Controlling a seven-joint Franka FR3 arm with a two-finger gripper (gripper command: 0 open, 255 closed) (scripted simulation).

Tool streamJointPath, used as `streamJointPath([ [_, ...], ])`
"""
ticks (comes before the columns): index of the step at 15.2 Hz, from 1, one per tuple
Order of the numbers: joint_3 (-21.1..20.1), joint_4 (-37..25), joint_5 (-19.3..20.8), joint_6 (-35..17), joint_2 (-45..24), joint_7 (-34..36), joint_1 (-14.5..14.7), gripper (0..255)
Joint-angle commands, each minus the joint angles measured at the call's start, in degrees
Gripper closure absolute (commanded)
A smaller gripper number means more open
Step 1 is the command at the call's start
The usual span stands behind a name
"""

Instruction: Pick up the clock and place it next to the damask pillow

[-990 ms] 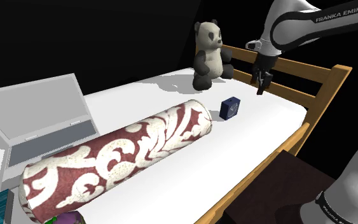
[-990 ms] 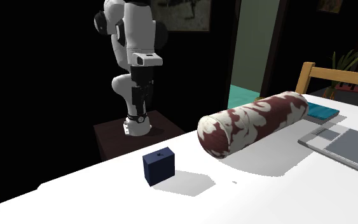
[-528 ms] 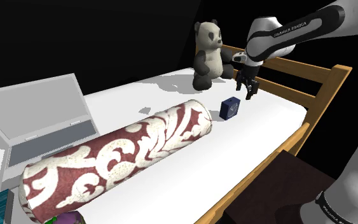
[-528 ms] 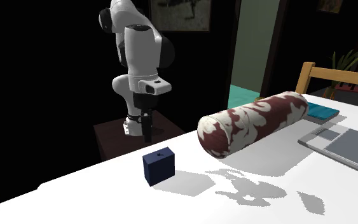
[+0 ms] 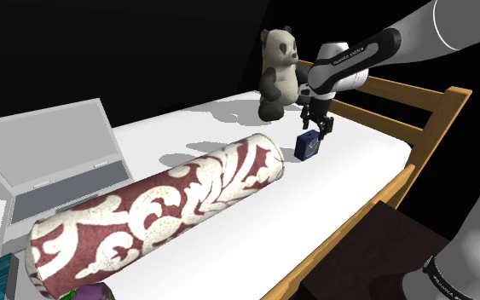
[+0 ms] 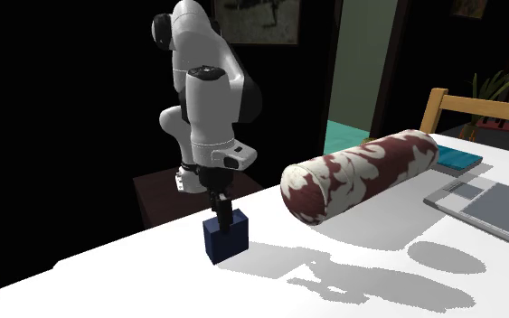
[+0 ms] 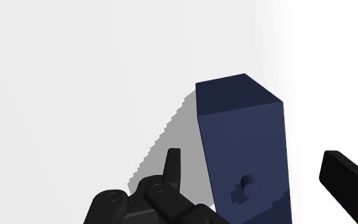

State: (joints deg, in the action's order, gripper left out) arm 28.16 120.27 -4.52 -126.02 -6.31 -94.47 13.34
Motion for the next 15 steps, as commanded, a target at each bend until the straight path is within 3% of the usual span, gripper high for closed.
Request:
streamJointPath([
  [1, -0.16, 0.32, -0.72, -1.28, -1.1, -0.56, -0.07, 0],
  [4, -0.39, 1.37, -1.88, -3.76, -2.77, -1.35, -0.27, 0],
  [12, -0.39, 1.37, -1.87, -3.76, -2.76, -1.35, -0.28, 0],
  [13, -0.39, 1.37, -1.87, -3.76, -2.76, -1.35, -0.28, 255],
  [15, -0.39, 1.37, -1.87, -3.76, -2.76, -1.35, -0.28, 255],
])
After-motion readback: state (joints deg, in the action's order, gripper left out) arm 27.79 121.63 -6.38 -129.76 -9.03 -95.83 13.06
